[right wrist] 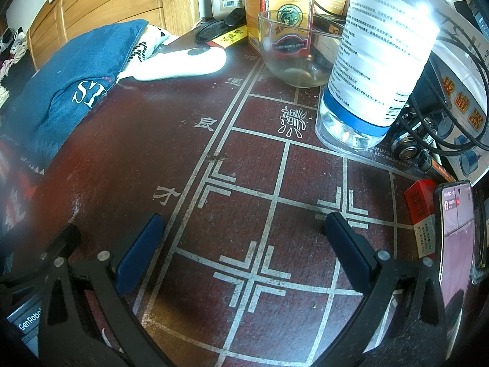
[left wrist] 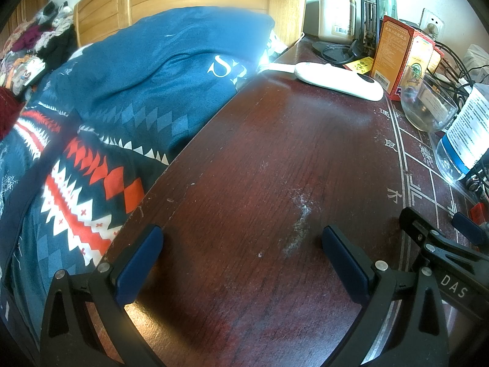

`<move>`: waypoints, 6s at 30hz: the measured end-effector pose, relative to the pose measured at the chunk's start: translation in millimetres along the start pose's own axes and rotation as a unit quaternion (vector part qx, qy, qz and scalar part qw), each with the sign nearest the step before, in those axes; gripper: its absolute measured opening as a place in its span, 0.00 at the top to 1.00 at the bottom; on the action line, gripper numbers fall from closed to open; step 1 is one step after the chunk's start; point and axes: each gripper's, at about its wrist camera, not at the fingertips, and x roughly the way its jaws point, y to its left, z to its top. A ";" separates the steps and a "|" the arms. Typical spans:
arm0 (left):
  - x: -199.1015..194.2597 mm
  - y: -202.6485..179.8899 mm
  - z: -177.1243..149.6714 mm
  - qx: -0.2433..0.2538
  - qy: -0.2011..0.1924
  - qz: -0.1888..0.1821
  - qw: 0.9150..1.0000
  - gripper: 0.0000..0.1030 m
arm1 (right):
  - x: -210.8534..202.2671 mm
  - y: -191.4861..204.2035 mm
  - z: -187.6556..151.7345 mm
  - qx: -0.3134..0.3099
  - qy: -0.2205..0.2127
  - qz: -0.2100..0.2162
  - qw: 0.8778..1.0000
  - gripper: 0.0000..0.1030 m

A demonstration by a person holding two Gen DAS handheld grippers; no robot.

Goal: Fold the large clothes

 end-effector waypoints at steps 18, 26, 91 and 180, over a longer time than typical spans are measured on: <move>0.1 -0.1 0.1 0.000 0.000 0.000 1.000 0.00 | 0.0 0.1 0.0 0.000 0.000 0.000 1.000 0.00; 0.2 0.0 0.0 0.000 0.000 0.000 1.000 0.00 | -0.3 -0.2 -0.2 0.000 0.000 0.000 1.000 0.00; -48.6 22.2 -17.4 0.084 0.013 -0.078 0.993 0.00 | -9.3 -0.7 0.7 -0.021 0.022 0.057 0.998 0.00; -232.8 604.5 -495.1 -0.439 0.042 0.331 0.834 0.00 | -18.9 396.2 14.7 -0.278 0.088 0.344 0.893 0.00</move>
